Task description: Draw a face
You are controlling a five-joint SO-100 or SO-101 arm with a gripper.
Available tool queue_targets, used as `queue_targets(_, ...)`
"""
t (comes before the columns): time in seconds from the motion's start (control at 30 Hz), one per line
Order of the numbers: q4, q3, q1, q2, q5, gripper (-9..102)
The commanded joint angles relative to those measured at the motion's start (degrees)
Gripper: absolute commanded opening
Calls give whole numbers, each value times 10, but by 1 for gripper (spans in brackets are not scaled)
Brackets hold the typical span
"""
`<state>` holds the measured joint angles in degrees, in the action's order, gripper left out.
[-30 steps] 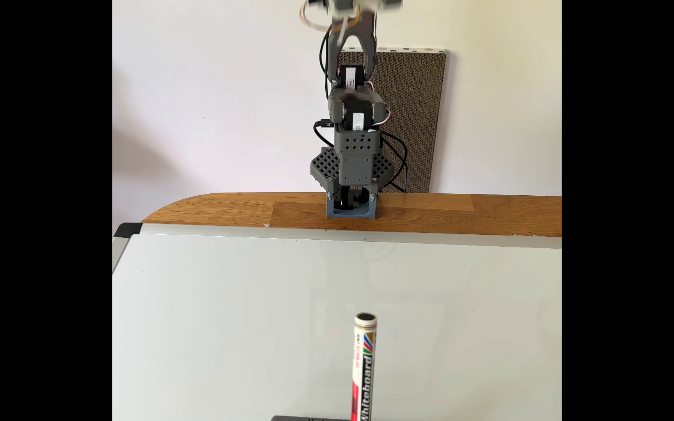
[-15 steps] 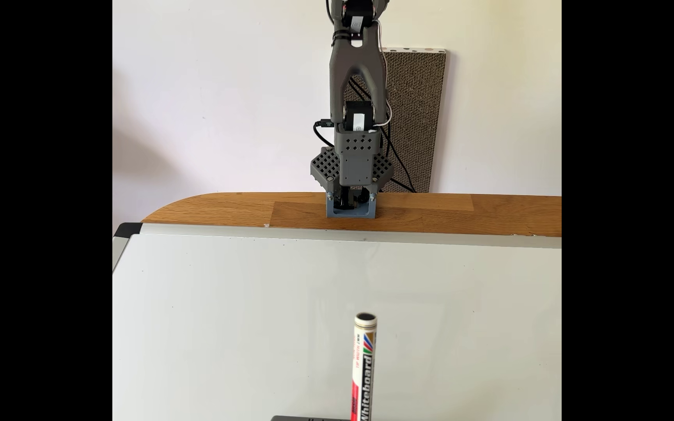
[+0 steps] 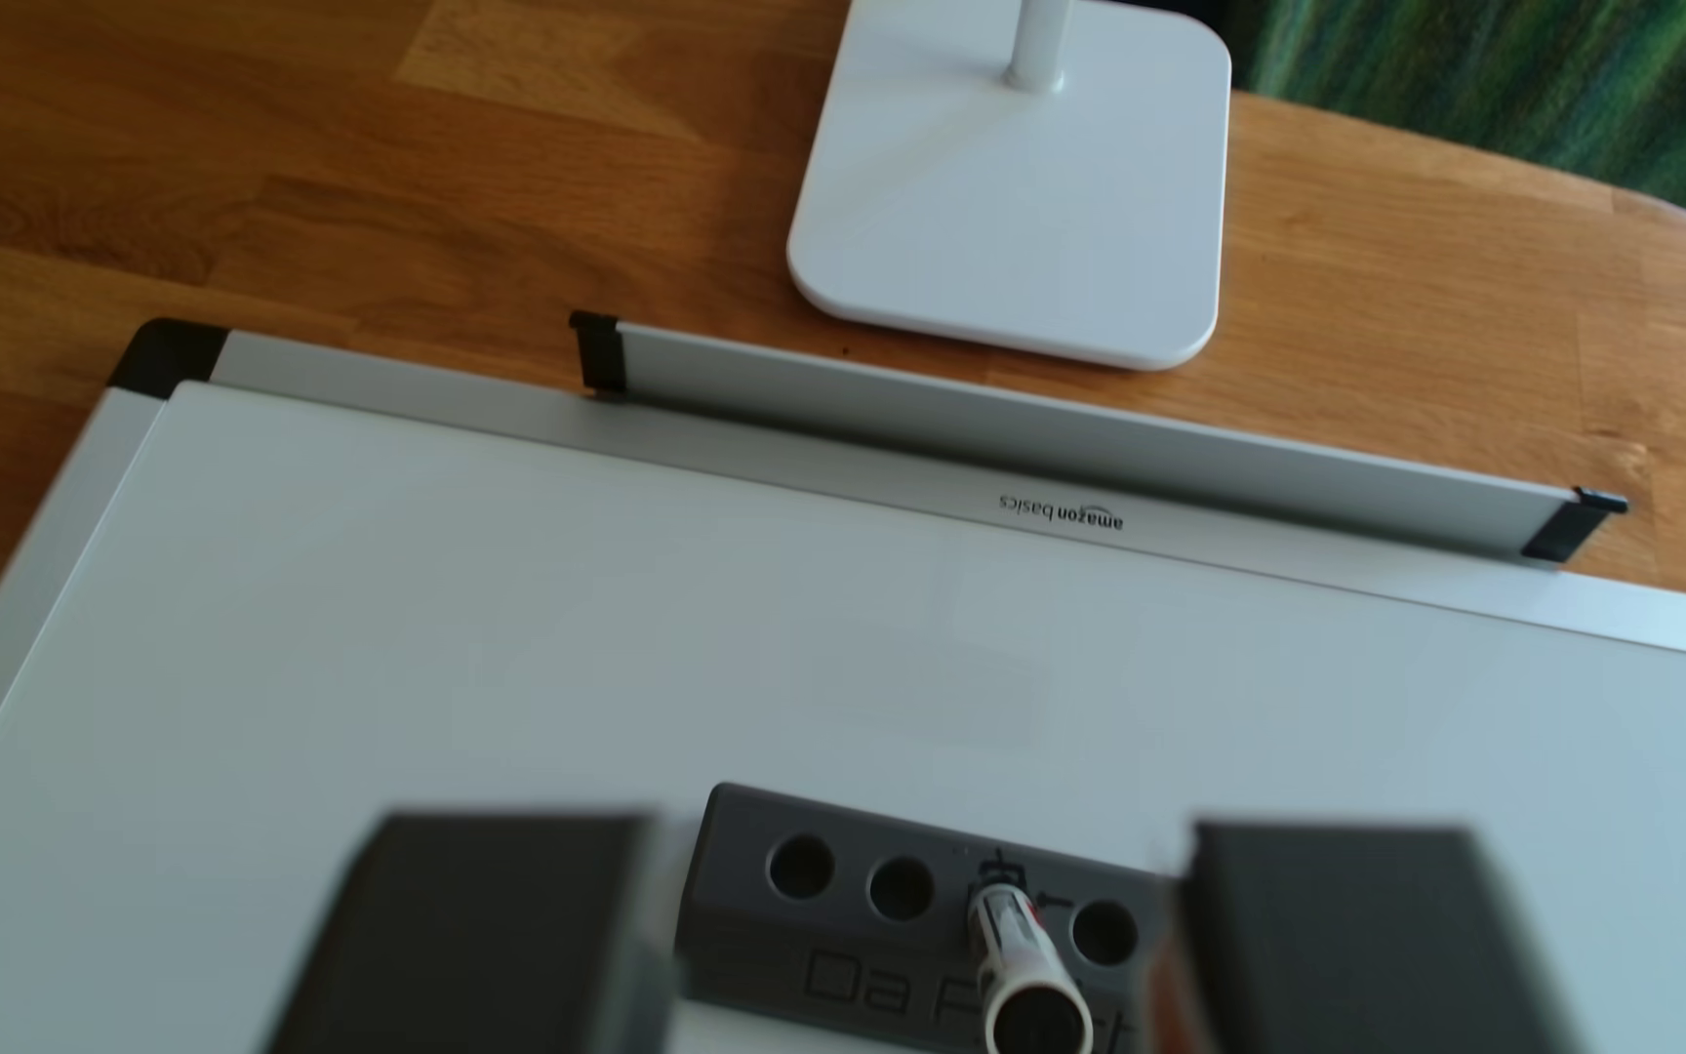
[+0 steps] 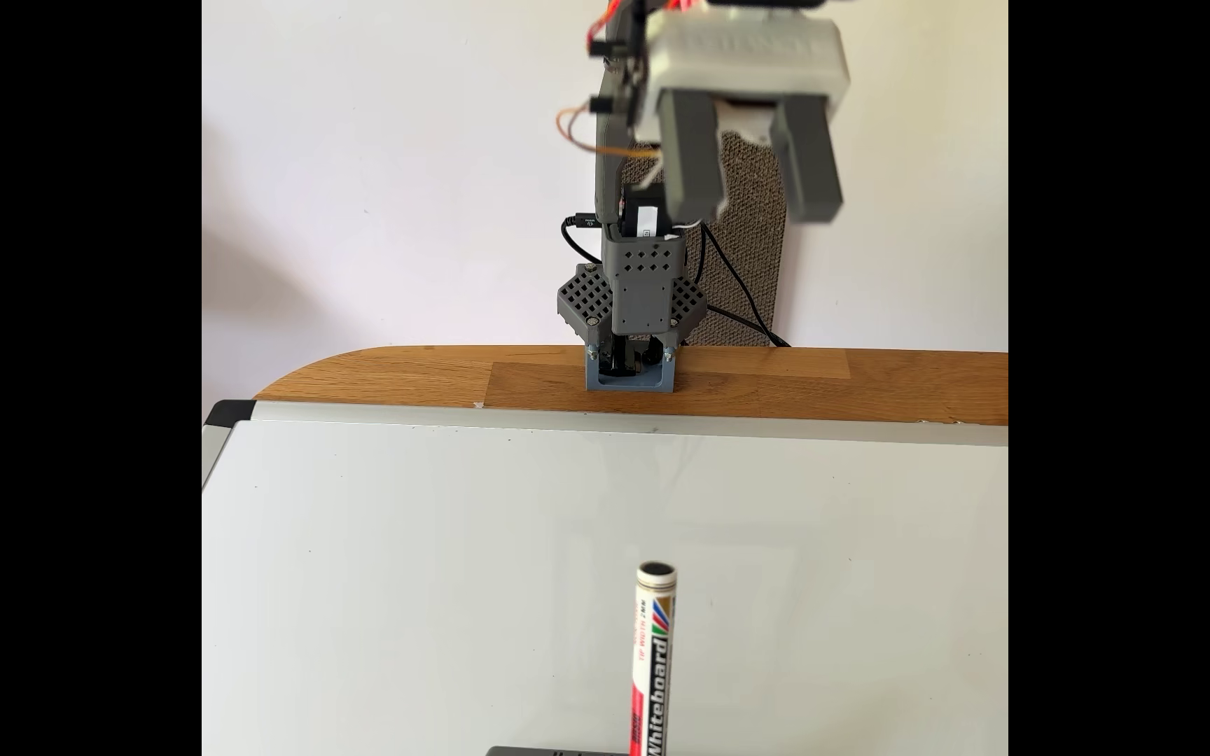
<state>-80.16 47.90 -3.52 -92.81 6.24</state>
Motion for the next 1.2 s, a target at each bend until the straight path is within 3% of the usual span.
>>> queue_targets(0.0, 33, -26, 6, 14, 19, 99)
queue_targets(0.17, 66, -26, 15, 59, 28, 99)
queue_targets(1.17, 91, -19, 64, 216, 45, 99)
